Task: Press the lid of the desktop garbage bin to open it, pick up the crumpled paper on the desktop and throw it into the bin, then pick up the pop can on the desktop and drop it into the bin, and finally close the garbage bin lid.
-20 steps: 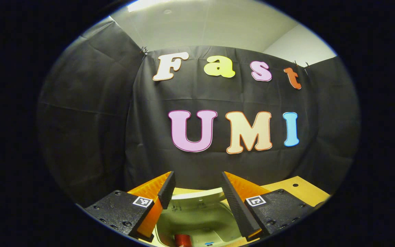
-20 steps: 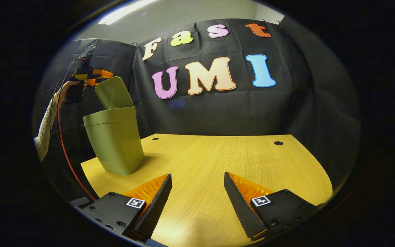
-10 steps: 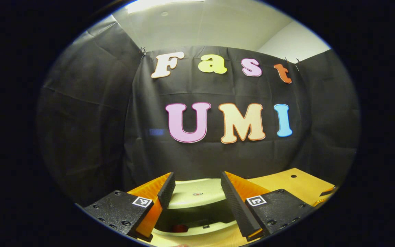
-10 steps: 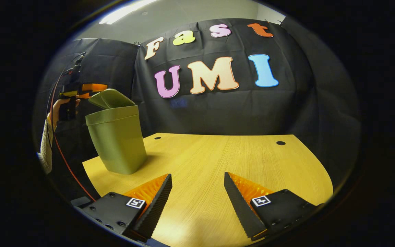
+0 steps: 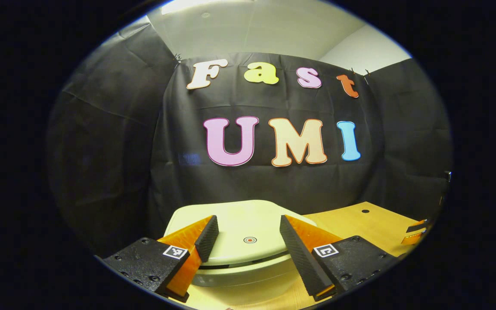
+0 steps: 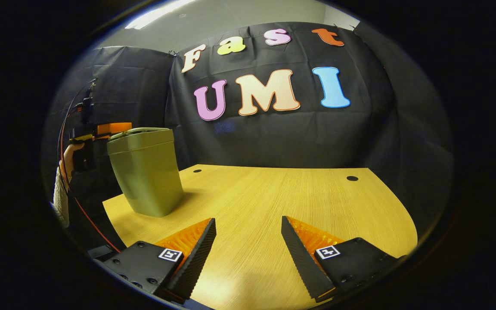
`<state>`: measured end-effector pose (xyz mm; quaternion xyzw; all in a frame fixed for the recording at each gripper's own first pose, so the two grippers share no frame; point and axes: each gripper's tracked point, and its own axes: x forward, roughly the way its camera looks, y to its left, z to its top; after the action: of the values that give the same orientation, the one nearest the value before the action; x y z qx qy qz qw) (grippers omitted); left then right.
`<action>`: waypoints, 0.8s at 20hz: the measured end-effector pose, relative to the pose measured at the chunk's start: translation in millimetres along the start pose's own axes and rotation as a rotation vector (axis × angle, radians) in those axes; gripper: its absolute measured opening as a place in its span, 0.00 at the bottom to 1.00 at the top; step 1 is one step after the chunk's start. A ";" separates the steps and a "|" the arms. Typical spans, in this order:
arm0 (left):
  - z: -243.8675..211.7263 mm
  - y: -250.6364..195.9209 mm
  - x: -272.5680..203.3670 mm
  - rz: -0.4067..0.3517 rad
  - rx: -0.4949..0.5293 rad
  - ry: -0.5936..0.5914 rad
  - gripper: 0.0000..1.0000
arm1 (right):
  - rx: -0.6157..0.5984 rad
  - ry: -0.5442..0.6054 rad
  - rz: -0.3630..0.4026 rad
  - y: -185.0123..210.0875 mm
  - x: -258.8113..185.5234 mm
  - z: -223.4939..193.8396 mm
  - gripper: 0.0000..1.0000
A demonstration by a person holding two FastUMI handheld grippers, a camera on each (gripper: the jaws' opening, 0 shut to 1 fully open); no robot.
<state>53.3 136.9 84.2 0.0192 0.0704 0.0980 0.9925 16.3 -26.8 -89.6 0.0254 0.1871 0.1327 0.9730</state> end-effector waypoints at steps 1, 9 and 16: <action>-2.4 -0.5 -0.2 -0.002 0.003 0.001 0.91 | -0.001 0.003 0.002 0.4 0.3 -0.6 0.96; -2.9 3.5 1.9 0.037 0.026 -0.032 0.92 | -0.014 0.025 0.007 -0.4 3.2 -6.8 0.96; -4.3 7.2 2.6 0.067 0.046 -0.052 0.94 | -0.030 0.047 0.016 -0.2 7.2 -13.7 0.96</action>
<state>53.8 144.5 80.0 0.0468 0.0463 0.1288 0.9895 17.7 -25.0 -104.9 0.0094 0.2077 0.1439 0.9675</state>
